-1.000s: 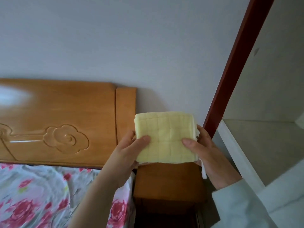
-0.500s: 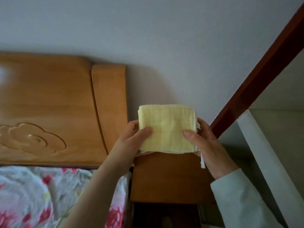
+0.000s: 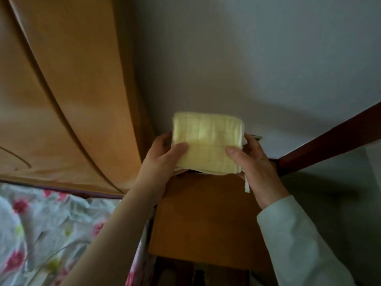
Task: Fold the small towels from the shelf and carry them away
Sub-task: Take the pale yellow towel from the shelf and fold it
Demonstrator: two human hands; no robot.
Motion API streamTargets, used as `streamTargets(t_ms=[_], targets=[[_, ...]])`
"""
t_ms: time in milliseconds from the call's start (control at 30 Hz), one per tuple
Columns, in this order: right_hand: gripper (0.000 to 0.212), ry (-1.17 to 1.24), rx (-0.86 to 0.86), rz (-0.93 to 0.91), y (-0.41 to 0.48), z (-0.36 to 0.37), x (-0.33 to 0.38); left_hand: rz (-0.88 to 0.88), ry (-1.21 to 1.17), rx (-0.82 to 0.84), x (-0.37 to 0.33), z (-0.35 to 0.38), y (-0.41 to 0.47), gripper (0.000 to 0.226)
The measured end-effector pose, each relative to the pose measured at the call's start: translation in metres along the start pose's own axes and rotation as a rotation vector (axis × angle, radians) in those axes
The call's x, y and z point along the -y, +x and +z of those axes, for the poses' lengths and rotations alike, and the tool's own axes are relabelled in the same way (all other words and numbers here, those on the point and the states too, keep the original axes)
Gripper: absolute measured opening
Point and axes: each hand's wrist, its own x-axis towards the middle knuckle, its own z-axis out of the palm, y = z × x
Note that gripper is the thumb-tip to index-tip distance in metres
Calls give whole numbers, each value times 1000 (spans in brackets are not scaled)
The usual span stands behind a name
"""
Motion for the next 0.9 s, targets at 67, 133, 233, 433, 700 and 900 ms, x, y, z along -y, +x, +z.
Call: streamTargets(t_ms=[67,133,233,433,700,900], targets=[[57,32,-4,-1,19,4,-19,9,-4,-31,17,3,23,44],[58,52,-1,-10,37,9,-35,32,14,-81,33,5,44,43],[58,69,-3,-20,64,15,-59,63,46,-125,56,6,73,42],[62,156,-51,-37,111,25,-102,134,4,-124,92,7,118,39],[36,173,-99,-10,134,30,-145,141,71,-102,134,9,152,36],[31,131,-136,-6,140,26,-156,203,174,-78,145,12,160,38]])
